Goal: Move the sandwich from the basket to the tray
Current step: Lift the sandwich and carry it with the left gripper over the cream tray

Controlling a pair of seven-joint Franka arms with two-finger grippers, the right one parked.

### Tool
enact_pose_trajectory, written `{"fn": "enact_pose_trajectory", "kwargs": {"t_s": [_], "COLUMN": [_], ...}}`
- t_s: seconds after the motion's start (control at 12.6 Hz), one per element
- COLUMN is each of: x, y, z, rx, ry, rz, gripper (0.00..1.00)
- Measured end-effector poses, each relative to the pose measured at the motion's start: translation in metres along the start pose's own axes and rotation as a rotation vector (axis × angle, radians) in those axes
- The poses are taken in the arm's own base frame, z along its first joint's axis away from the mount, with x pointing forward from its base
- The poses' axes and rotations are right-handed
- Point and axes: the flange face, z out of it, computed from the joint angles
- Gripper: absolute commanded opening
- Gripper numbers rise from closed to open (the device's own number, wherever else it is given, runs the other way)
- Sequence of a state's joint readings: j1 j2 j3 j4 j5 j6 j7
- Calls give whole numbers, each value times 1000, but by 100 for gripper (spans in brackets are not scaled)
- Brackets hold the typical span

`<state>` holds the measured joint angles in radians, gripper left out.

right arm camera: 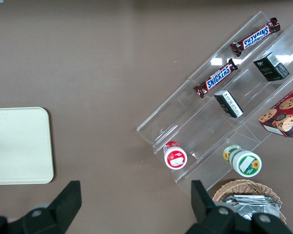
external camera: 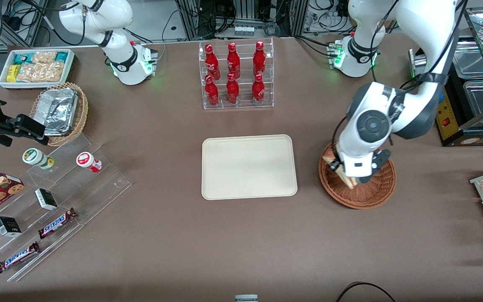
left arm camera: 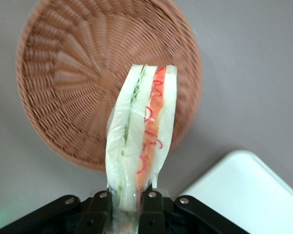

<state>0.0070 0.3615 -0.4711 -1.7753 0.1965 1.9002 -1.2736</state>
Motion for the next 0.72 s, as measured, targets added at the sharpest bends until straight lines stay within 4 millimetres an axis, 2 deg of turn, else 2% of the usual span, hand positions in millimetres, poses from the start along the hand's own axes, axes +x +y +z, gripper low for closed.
{"fn": "enact_pose_trajectory", "kwargs": {"t_s": [0.16, 0.32, 0.72], "x": [-23, -53, -143], "y": [32, 56, 131], "z": [-2, 7, 37], "rx": [5, -5, -43], "ry": [27, 6, -14], "rz": [110, 212, 399], "gripper": [12, 12, 12]}}
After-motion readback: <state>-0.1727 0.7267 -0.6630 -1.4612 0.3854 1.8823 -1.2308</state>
